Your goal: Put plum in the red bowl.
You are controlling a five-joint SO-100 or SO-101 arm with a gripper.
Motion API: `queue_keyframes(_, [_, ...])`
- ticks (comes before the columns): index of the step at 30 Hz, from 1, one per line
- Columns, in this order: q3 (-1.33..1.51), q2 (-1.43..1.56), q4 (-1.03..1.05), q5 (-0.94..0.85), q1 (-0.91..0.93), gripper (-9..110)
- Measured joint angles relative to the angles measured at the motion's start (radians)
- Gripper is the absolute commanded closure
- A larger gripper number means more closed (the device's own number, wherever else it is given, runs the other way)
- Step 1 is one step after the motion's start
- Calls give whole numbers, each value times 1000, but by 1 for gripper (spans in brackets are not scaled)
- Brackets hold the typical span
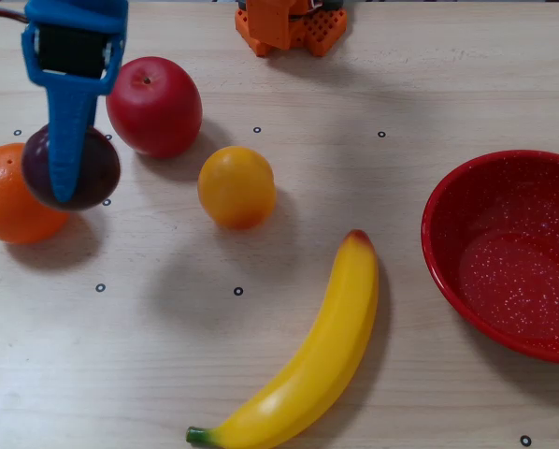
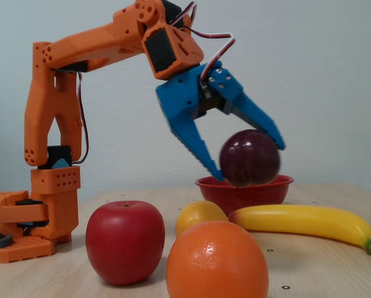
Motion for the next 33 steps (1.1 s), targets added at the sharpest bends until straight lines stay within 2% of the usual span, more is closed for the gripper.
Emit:
queue_keyframes(15, [199, 383, 71, 63, 28, 102])
queue_keyframes(25, [209, 407, 58, 78, 17, 102])
queue_keyframes(33, [209, 407, -38, 127, -120, 102])
